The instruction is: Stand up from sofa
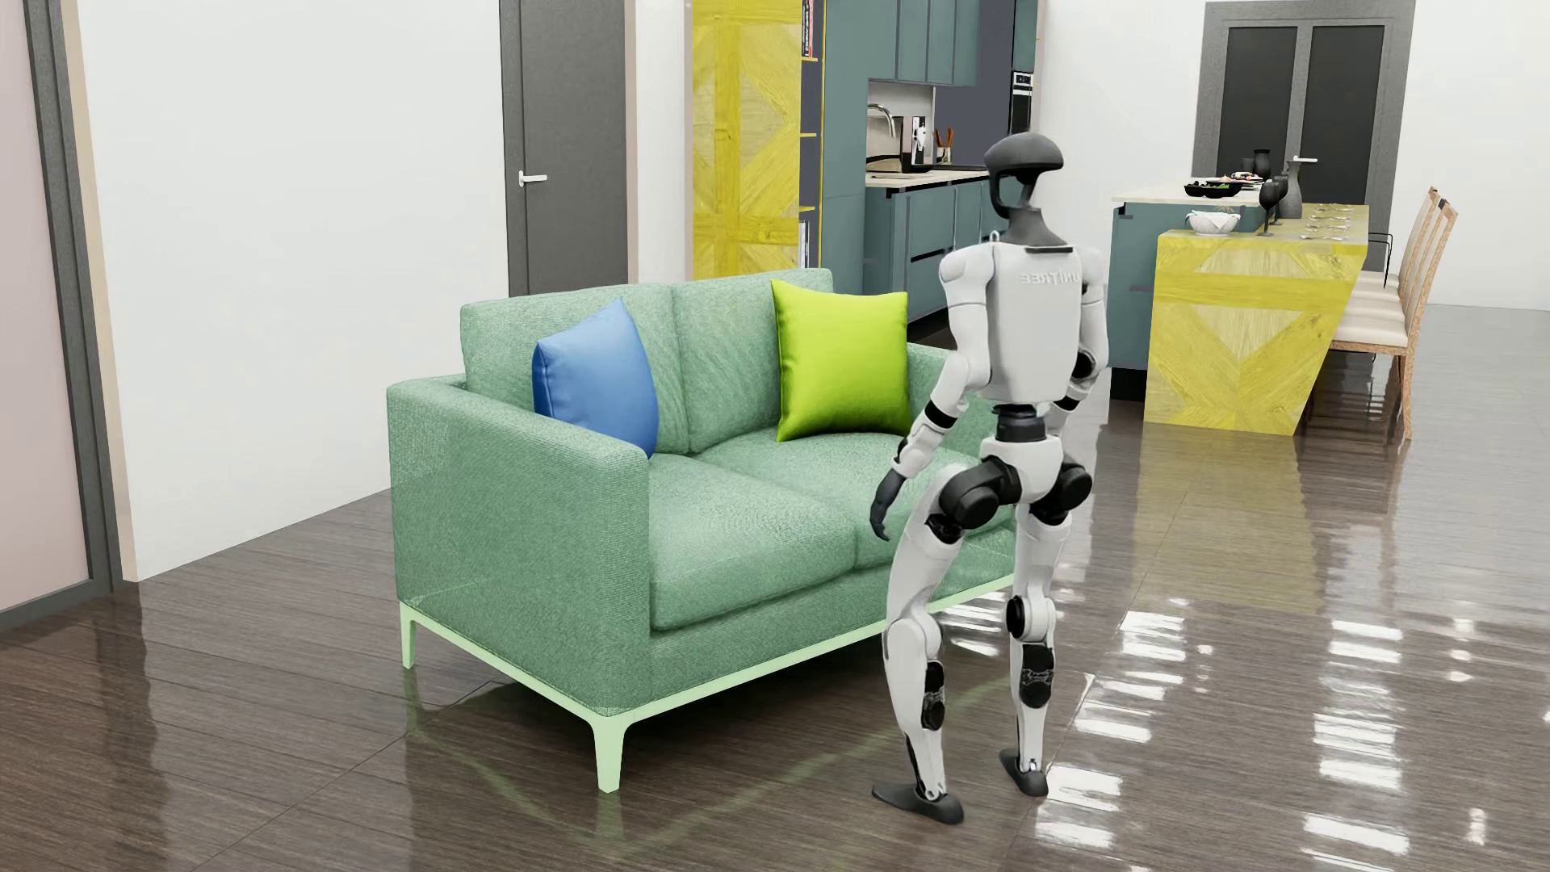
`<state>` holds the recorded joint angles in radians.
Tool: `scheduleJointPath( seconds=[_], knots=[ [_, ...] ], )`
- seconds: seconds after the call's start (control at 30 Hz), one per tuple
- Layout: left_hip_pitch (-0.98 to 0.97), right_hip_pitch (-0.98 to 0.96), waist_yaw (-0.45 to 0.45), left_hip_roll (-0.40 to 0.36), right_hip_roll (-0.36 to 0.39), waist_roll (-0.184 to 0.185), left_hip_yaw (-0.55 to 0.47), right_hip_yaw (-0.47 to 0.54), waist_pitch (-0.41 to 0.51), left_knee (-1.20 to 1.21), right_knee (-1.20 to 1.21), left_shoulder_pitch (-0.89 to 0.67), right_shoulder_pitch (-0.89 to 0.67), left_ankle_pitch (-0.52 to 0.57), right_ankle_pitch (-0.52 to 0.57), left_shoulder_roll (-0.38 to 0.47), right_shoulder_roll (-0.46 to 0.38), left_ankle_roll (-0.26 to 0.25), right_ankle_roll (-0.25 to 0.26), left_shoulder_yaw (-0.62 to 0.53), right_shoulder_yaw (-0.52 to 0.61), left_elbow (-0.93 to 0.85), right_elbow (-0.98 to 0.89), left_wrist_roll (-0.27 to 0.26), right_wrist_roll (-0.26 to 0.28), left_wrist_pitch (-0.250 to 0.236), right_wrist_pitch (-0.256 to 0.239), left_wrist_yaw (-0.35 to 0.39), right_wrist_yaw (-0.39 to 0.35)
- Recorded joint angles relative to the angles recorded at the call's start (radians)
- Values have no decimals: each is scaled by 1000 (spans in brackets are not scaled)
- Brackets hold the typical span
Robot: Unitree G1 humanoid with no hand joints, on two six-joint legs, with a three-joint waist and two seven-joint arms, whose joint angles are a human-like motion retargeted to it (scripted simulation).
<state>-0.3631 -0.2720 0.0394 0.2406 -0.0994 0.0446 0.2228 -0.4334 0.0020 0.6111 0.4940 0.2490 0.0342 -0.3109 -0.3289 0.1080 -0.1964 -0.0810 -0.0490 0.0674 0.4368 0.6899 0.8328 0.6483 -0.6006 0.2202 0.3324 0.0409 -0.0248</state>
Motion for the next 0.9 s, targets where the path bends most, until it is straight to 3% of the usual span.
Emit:
scheduleJointPath(
  seconds=[0.17, 0.63, 0.83, 0.9],
  knots=[
    [37, 13, 2, 3, 2, 6, 33, 22, -1, -28, -11, 10, 5, -10, 8, -12, 2, 6, 14, -4, 11, 5, 12, 1, 11, 3, 5, -9, 1],
    [139, 82, 5, -124, -86, -23, 29, -33, -12, -228, -92, -7, 20, 3, 53, -30, -9, 48, 72, 2, 26, 10, 0, 0, 21, 6, 9, -2, 6],
    [84, 80, 11, -130, -110, -24, 11, -40, -5, -118, -71, 11, -17, -26, 44, -35, -11, 53, 92, 14, 44, 4, -8, -2, 13, 2, 6, -3, 6],
    [13, 73, 15, -127, -125, -24, -18, -47, 2, 7, -51, 16, -26, -4, 35, -38, -13, 24, 101, 23, 53, -15, -5, -4, 11, -9, 7, 5, 3]
  ],
)
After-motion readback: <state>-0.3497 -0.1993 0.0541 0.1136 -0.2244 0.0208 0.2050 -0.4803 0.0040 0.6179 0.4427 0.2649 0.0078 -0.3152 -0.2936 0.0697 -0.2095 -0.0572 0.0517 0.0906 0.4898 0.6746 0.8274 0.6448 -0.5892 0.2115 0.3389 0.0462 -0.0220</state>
